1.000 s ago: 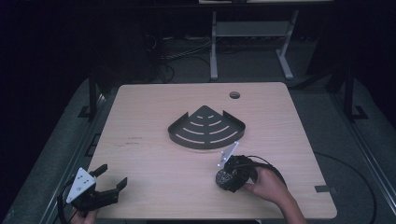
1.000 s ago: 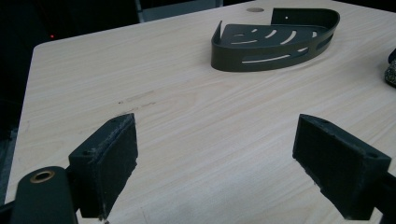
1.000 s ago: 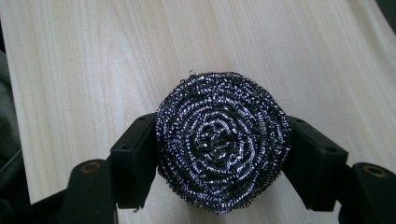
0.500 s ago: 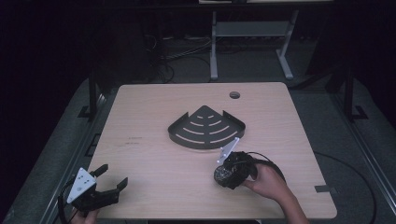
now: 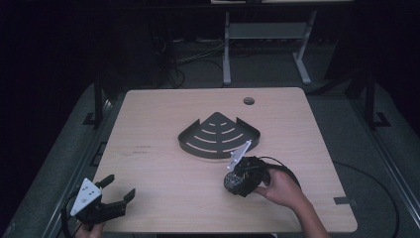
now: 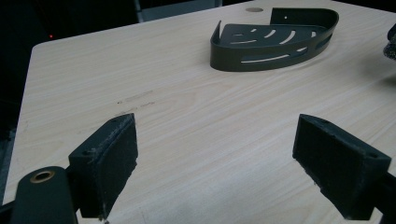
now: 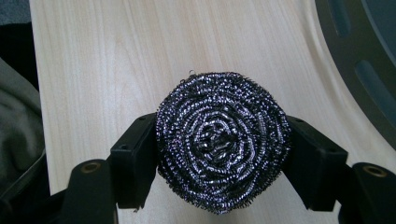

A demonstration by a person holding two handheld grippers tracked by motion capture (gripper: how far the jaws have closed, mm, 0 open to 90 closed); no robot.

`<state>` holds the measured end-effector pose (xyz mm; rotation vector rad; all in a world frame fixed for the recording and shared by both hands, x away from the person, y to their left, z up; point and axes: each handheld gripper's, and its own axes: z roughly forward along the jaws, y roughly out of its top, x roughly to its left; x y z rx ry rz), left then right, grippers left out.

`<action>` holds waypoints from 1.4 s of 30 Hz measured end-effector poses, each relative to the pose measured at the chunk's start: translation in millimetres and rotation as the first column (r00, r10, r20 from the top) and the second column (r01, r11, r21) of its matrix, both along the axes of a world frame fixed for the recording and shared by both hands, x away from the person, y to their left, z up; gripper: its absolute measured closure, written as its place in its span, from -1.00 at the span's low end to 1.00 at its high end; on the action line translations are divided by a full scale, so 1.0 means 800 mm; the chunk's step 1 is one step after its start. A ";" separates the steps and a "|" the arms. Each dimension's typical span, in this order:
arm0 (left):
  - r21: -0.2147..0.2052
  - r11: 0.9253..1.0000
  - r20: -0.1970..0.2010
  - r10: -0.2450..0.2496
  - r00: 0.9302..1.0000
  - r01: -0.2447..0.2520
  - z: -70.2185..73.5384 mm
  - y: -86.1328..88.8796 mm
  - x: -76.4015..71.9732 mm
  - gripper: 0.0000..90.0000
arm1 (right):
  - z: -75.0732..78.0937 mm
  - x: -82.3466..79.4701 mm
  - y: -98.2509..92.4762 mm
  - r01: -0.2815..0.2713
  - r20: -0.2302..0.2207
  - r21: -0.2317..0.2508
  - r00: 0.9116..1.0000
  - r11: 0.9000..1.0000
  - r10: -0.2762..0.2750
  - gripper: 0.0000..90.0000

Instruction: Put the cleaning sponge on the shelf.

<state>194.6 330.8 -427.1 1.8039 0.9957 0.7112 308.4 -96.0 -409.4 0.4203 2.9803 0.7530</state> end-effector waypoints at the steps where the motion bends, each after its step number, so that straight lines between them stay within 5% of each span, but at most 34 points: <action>1: 0.001 1.000 0.002 0.002 1.000 -0.002 0.000 0.000 0.000 -0.71 | 0.002 0.002 0.001 -0.002 -0.001 -0.002 1.000 1.000 0.002 -0.30; 42: 0.010 1.000 -0.001 -0.002 1.000 0.002 0.000 -0.001 0.000 -0.71 | 0.044 0.057 0.007 -0.009 -0.034 0.057 0.999 0.998 0.011 -0.30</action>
